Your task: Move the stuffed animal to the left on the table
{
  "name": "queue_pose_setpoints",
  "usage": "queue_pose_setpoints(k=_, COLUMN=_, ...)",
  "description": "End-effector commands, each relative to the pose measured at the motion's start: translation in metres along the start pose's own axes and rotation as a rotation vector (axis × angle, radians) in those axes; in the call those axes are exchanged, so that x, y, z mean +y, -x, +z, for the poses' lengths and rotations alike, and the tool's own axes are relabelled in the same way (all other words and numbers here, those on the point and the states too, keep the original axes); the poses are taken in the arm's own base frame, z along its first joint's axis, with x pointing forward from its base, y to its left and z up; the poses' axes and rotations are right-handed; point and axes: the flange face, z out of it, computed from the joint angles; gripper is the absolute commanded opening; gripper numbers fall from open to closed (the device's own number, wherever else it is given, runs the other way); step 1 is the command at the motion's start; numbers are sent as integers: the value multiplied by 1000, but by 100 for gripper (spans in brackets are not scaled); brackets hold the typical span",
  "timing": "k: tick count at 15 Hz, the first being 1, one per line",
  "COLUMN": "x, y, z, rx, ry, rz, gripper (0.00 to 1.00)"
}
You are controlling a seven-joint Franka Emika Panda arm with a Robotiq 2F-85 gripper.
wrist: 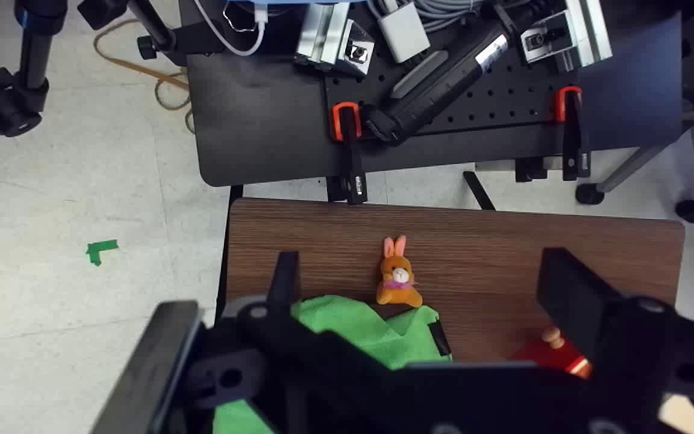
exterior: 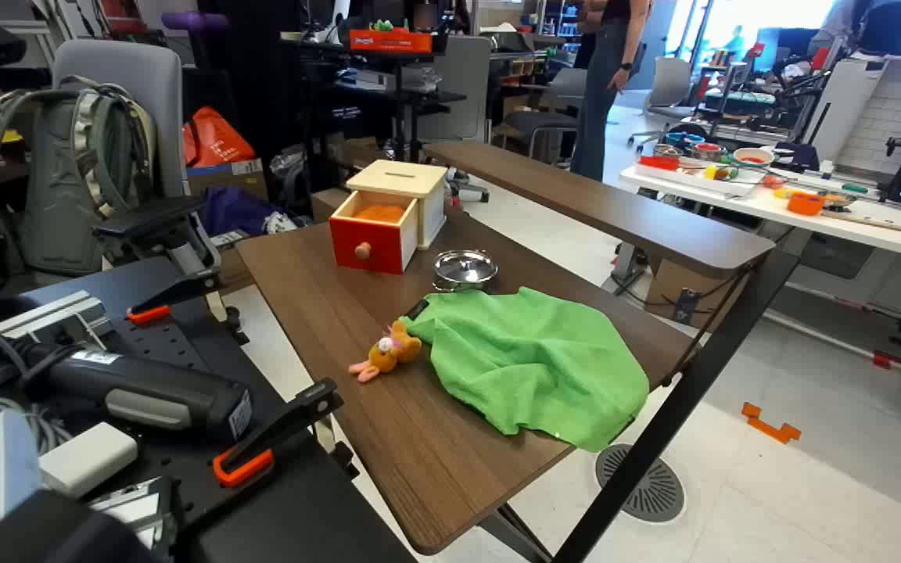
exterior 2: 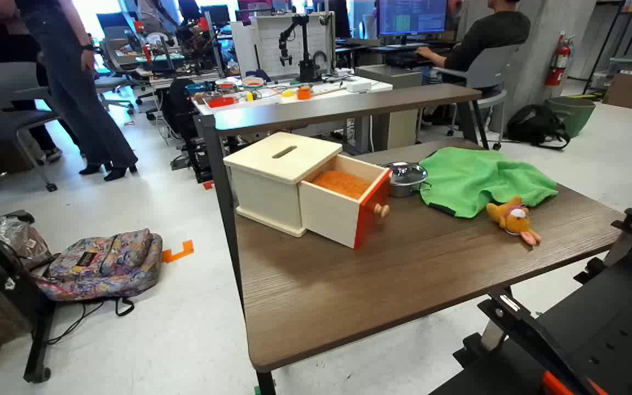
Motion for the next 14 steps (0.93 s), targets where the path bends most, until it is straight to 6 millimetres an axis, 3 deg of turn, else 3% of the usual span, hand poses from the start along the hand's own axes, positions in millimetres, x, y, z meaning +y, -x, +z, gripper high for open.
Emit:
queue_pose_setpoints(k=1, x=0, y=0, z=0, rx=-1, ry=0, rz=0, gripper=100)
queue_pose_setpoints(k=6, x=-2, y=-2, z=2, rx=9, ry=0, rz=-4, gripper=100)
queue_pose_setpoints(k=9, x=-14, y=-17, z=34, rx=7, ry=21, rz=4, gripper=100)
queue_pose_setpoints(k=14, x=-48, y=-50, z=106, rx=38, ry=65, rz=-9, gripper=100)
